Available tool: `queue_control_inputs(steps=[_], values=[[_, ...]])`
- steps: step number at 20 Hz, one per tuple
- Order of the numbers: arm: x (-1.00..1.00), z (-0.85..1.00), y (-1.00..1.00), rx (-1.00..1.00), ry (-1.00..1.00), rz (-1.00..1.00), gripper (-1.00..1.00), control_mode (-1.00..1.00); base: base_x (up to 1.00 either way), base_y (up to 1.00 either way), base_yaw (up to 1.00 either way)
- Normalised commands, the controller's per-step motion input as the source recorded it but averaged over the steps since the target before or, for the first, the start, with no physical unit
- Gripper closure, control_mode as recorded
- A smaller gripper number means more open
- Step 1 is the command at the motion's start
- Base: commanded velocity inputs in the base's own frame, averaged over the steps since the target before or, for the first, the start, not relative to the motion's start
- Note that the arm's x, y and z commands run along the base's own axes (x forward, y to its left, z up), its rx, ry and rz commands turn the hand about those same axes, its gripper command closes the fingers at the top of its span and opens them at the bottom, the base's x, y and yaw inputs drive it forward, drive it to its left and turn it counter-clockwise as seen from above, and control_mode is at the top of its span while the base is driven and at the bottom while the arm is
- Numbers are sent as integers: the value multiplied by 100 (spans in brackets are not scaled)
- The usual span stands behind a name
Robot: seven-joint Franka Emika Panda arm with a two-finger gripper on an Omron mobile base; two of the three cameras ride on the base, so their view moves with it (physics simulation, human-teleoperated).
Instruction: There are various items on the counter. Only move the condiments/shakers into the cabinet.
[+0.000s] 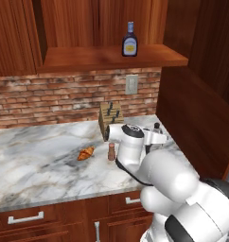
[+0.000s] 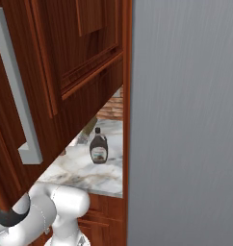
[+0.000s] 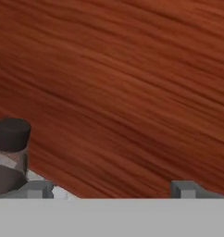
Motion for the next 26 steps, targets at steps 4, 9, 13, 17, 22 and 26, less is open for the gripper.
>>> queue_control_inputs(steps=[4, 9, 13, 17, 22, 26], values=[[0, 0, 41, 0, 0, 0, -100, -100, 0, 0, 0], [2, 0, 24, 0, 0, 0, -100, -100, 0, 0, 0], [2, 0, 0, 0, 0, 0, -100, -100, 0, 0, 0], [18, -1, 0, 0, 0, 0, -100, -100, 0, 0, 0], [14, -3, 0, 0, 0, 0, -100, -100, 0, 0, 0], [13, -3, 0, 0, 0, 0, -100, -100, 0, 0, 0]])
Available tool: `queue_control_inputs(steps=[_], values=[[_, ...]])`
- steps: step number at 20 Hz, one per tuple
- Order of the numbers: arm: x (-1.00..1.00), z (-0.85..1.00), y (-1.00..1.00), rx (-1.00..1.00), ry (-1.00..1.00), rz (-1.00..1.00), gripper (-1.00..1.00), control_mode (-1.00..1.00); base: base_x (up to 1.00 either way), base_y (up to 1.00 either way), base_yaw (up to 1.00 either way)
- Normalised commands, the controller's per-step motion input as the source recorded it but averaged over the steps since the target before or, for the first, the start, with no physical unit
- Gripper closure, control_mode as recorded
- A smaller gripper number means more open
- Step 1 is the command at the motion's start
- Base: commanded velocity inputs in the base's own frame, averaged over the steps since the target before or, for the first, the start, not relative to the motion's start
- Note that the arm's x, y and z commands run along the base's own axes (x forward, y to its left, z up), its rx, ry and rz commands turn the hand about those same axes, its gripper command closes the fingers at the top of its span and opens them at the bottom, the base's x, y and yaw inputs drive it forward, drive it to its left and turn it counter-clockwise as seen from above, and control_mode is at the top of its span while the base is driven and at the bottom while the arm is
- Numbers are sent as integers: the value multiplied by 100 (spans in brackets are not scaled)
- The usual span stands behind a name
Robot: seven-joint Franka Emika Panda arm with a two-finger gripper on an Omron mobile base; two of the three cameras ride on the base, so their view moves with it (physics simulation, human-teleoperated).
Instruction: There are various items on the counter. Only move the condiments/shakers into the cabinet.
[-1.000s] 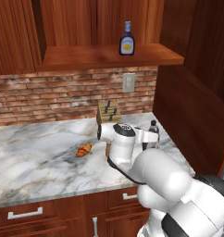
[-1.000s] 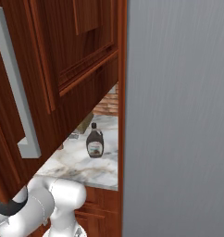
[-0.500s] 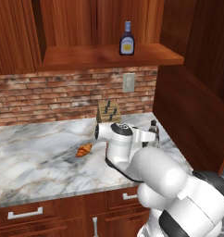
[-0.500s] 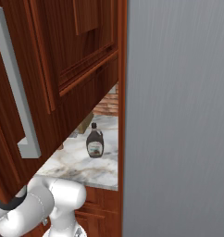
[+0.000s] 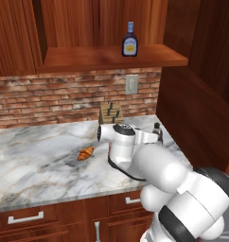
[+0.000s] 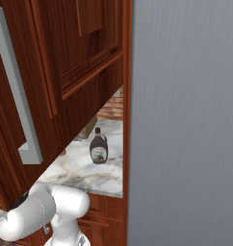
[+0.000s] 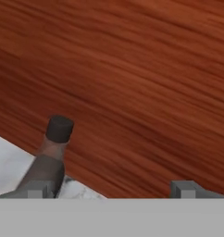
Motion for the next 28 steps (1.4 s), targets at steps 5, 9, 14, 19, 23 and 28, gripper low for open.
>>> queue_control_inputs(steps=[5, 9, 14, 19, 23, 28], values=[[9, -4, 0, 0, 0, 0, -100, -100, 0, 0, 0], [11, -7, 0, 0, 0, 0, -100, -100, 0, 0, 0], [24, -10, -3, 0, 0, 0, -100, -100, 0, 0, 0], [22, -8, -9, 0, 0, 0, -100, -100, 0, 0, 0], [17, -8, -7, 0, 0, 0, -100, -100, 0, 0, 0], [19, -10, -6, 0, 0, 0, -100, -100, 0, 0, 0]])
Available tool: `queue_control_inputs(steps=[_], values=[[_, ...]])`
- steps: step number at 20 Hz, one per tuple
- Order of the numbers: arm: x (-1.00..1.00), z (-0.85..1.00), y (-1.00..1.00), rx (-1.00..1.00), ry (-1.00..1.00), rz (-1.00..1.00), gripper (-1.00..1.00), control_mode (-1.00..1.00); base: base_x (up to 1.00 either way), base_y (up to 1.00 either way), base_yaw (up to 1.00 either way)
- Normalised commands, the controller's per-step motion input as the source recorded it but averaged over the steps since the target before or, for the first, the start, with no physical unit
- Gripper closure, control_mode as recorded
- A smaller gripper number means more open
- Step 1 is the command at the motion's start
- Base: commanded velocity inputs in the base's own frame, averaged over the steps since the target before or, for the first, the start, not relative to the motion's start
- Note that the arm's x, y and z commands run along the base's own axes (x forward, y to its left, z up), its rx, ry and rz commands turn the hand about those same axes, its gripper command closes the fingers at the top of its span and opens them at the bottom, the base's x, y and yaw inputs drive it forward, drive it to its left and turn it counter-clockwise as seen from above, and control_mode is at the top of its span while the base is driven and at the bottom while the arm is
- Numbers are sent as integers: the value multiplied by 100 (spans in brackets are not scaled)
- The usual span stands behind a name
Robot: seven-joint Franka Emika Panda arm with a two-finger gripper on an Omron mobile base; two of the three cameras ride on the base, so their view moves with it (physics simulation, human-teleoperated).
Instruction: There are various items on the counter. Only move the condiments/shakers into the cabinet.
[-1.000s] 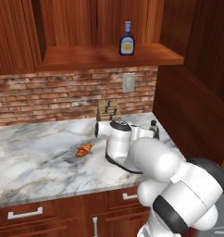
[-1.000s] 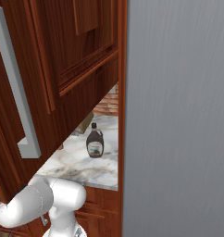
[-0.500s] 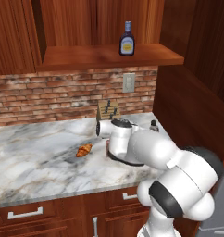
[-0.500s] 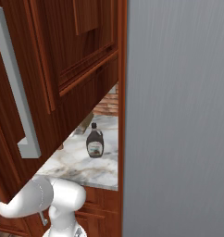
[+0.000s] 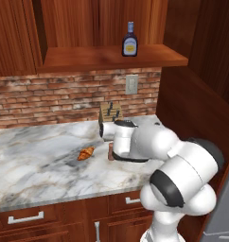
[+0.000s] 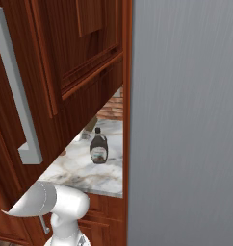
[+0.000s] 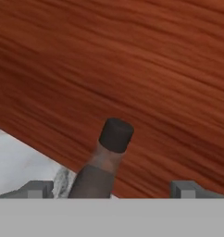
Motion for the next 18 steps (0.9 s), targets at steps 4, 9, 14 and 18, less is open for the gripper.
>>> queue_control_inputs(steps=[4, 9, 14, 18], values=[[13, -8, -6, 0, 0, 0, -100, -100, 0, 0, 0], [0, -2, -10, 0, 0, 2, -100, -100, 0, 0, 0], [0, -5, -19, 0, 0, 3, -100, -100, 0, 0, 0], [5, -3, -19, 0, 0, 2, -100, -100, 0, 0, 0]])
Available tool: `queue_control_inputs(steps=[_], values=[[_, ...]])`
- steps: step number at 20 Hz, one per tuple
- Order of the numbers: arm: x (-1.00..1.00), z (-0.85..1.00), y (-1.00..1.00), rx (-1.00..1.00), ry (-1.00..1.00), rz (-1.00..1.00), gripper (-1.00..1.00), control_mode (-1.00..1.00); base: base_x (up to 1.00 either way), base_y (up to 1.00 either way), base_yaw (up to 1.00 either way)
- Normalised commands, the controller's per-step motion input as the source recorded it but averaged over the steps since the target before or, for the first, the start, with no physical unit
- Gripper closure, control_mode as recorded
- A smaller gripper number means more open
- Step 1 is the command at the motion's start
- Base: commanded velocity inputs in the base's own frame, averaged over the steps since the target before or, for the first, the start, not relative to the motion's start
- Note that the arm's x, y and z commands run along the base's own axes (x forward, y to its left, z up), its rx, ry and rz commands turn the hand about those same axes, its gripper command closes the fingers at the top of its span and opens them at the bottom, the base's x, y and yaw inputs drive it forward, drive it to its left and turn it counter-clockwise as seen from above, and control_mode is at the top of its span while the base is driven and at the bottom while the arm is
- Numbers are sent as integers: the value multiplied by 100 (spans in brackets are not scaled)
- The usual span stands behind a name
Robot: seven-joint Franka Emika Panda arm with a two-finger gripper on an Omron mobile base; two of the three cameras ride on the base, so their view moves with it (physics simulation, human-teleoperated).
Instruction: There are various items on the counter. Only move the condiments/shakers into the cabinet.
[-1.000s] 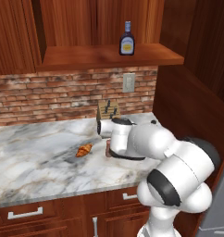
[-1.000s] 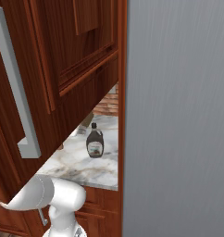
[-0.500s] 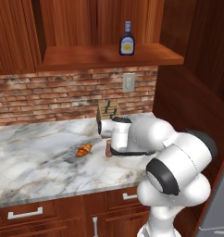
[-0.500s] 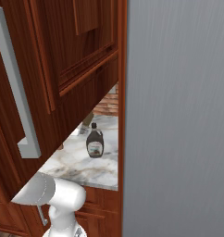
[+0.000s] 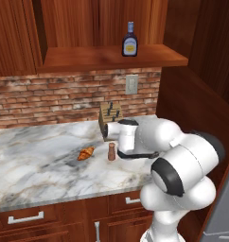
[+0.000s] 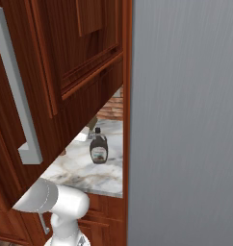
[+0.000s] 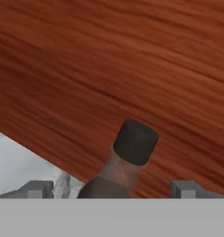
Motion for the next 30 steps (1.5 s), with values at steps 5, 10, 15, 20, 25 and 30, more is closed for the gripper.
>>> queue_control_inputs(steps=[5, 10, 15, 20, 25, 30], values=[[6, -1, -9, 0, 0, 1, -100, -100, 0, 0, 0], [1, 0, -1, 0, 0, 0, -100, -100, 0, 0, 0], [1, -2, 0, 0, 0, 0, -100, -100, 0, 0, 0], [0, 0, 21, 0, 0, 0, -100, -100, 0, 0, 0], [0, 0, 20, 0, -5, -1, -100, -100, 0, 0, 0], [0, -18, 4, -3, -10, 0, -100, -100, 0, 0, 0]])
